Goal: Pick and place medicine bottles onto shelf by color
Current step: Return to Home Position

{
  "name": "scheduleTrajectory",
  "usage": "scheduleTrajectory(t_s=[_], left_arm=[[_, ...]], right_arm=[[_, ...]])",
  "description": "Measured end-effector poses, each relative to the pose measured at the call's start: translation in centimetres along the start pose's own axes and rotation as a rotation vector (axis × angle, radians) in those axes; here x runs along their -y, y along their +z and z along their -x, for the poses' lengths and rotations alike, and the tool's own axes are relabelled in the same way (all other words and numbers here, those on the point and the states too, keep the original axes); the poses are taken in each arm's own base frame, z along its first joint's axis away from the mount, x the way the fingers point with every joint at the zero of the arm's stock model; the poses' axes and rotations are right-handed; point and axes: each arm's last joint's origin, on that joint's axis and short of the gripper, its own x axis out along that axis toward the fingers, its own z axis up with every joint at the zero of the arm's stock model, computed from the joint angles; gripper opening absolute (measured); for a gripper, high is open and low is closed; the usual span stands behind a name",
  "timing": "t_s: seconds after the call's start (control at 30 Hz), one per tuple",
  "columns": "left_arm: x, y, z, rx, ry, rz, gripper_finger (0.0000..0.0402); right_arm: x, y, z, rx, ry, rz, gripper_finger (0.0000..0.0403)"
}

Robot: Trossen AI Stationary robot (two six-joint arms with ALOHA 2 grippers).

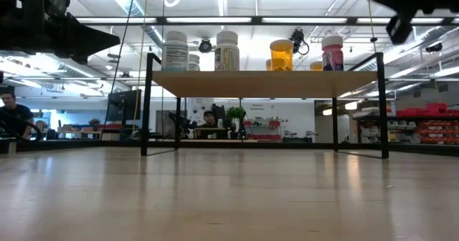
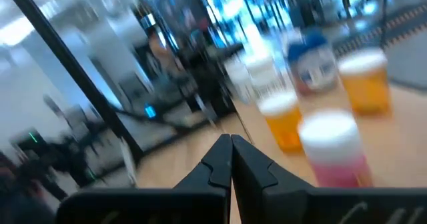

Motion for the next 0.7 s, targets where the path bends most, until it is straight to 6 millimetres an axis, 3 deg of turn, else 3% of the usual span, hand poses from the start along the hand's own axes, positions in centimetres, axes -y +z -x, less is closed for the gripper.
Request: scheduleTrajectory(t_s=[0.3, 0.7], left_arm=[[0.0, 0.0, 0.0, 0.001, -0.001, 0.001, 0.0031], [0.0, 0.0, 0.0, 0.002, -0.001, 0.001, 0.0021]], right_arm=[[-1.7, 4.3, 1.1, 0.426, 0.216, -0.174, 0.0011], [-2.3, 8.9, 5.2, 0.939, 0.474, -0.384, 0.0011]])
